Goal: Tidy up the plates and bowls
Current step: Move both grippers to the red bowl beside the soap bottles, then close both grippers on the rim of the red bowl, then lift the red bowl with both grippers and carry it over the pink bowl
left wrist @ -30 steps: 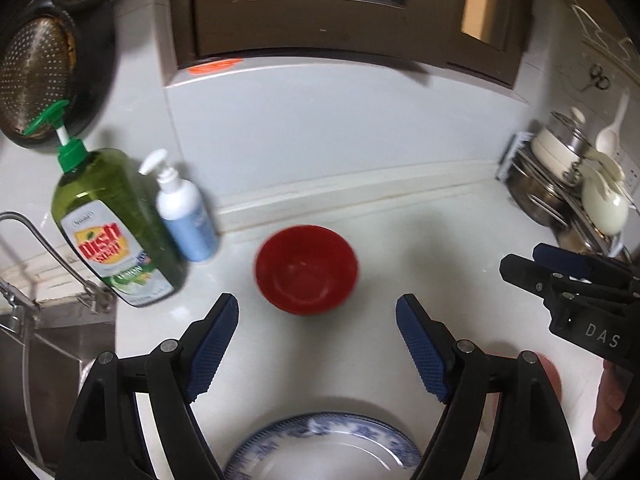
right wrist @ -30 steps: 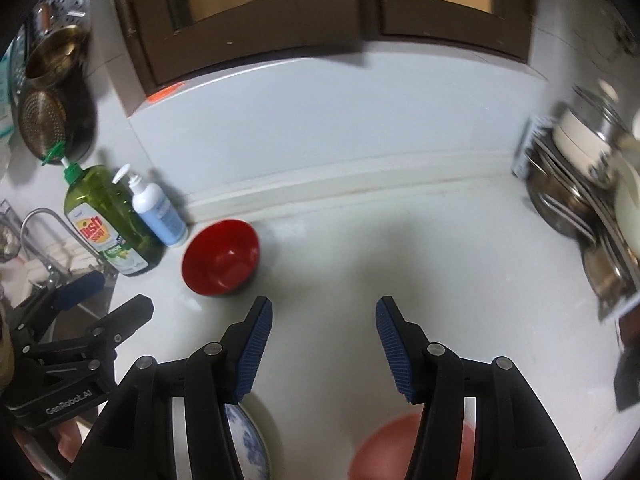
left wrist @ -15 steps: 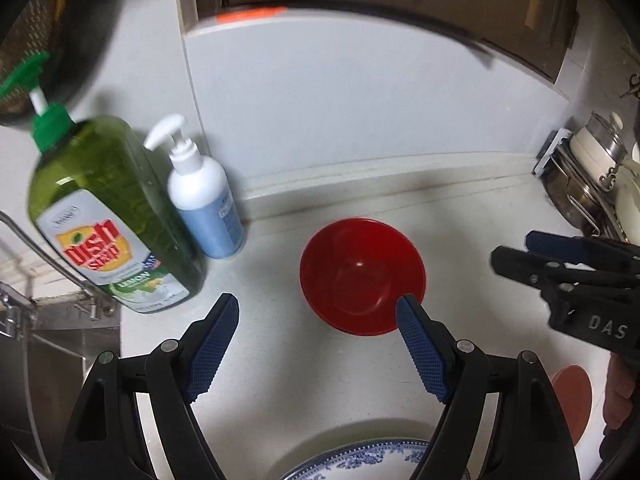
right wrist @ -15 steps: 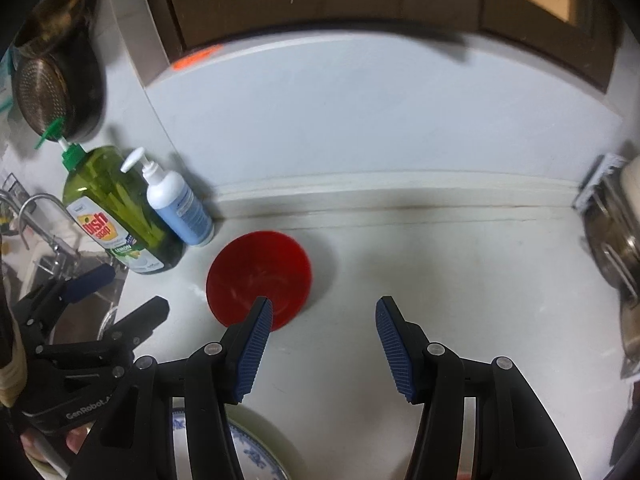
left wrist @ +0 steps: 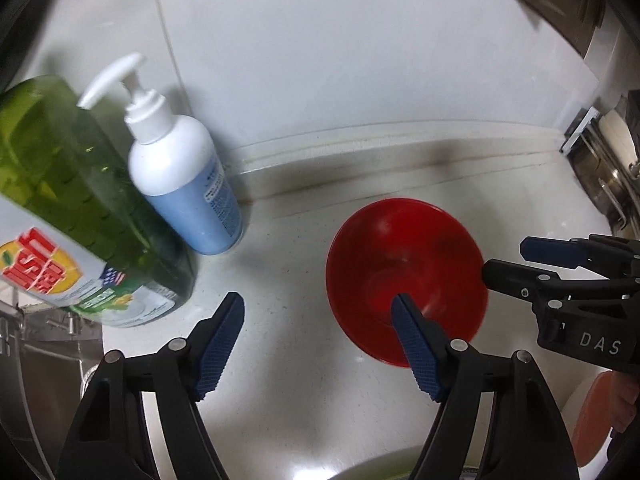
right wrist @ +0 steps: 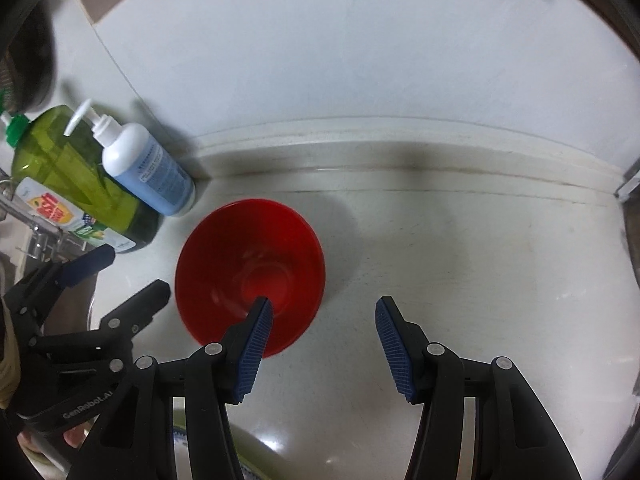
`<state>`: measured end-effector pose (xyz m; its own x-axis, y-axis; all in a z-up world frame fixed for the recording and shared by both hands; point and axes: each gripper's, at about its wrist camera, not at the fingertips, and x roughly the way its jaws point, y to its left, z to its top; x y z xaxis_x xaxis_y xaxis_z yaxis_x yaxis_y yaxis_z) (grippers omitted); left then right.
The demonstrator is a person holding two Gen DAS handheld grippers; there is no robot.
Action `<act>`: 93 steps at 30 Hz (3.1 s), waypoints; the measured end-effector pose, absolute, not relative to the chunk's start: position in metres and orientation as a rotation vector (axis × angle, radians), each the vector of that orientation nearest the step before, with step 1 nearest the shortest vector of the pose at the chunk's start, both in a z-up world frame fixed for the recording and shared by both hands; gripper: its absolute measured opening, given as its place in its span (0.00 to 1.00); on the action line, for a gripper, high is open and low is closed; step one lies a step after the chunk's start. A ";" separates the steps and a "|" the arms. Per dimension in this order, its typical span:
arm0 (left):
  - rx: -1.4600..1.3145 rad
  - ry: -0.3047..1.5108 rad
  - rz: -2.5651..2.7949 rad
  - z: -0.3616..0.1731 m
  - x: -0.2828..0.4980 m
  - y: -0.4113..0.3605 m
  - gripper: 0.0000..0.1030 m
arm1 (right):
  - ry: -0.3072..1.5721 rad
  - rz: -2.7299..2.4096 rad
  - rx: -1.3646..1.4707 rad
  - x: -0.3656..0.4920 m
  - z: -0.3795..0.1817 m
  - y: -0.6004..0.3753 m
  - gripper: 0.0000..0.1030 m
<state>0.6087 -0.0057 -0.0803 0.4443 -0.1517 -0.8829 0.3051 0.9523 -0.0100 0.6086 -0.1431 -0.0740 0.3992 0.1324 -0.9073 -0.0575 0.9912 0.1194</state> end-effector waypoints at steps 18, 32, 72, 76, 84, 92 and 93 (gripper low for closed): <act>0.106 1.203 -0.305 -0.120 0.641 -0.014 0.36 | 1.262 0.117 0.122 0.637 -0.108 -0.143 0.29; 0.015 1.237 -0.305 -0.126 0.647 -0.020 0.16 | 1.267 0.128 0.115 0.635 -0.109 -0.140 0.13; 0.035 1.116 -0.563 -0.024 0.489 -0.097 0.16 | 1.056 -0.022 0.229 0.464 -0.019 -0.217 0.13; 0.058 1.116 -0.606 -0.021 0.469 -0.114 0.16 | 1.028 -0.059 0.244 0.434 -0.012 -0.233 0.13; 0.102 1.125 -0.687 -0.021 0.430 -0.143 0.16 | 0.988 -0.139 0.284 0.383 -0.009 -0.261 0.13; 0.144 1.149 -0.739 -0.029 0.401 -0.167 0.16 | 0.997 -0.197 0.328 0.348 -0.019 -0.282 0.13; 0.149 1.153 -0.745 -0.031 0.398 -0.170 0.16 | 0.999 -0.204 0.333 0.344 -0.020 -0.284 0.13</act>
<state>0.3976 -0.1695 -0.0307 0.1984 -0.4569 -0.8671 0.6026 0.7545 -0.2598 0.3439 -0.2843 -0.0203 0.5284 -0.0159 -0.8489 0.3182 0.9307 0.1806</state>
